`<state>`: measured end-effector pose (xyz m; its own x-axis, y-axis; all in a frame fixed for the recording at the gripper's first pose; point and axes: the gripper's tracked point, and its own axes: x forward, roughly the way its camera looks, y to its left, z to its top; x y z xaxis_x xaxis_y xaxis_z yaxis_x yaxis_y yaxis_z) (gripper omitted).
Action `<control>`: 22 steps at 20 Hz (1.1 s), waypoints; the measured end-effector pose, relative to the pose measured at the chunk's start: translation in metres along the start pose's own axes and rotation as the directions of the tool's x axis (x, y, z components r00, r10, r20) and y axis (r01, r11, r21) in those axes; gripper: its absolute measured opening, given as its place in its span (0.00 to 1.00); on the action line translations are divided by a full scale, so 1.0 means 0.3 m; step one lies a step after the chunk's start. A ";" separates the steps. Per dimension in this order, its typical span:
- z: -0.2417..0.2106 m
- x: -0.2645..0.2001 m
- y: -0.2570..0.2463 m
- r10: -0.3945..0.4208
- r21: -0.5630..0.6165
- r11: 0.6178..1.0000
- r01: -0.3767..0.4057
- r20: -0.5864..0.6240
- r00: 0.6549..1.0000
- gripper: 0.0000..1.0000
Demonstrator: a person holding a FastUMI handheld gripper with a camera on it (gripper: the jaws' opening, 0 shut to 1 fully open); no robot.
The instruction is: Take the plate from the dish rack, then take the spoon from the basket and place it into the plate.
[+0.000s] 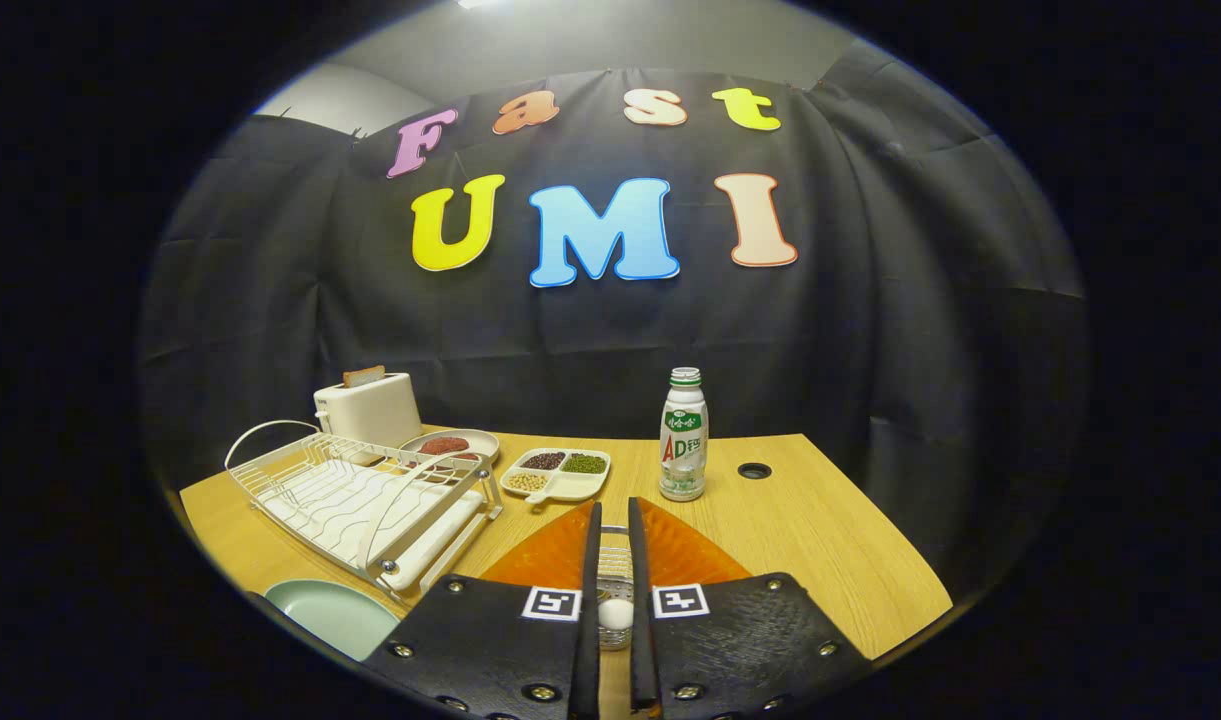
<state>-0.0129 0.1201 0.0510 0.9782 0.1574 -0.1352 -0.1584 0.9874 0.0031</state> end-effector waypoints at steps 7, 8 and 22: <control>0.210 -0.113 -0.010 -0.041 0.016 0.999 0.040 0.036 0.999 0.12; 0.235 -0.136 -0.008 -0.045 0.019 0.999 0.044 0.033 0.998 0.12; 0.279 -0.335 0.291 0.059 -0.016 0.998 -0.061 -0.072 0.996 0.12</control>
<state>-0.1139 0.1920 0.1478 0.9549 0.2138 -0.2060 -0.2195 0.9756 -0.0048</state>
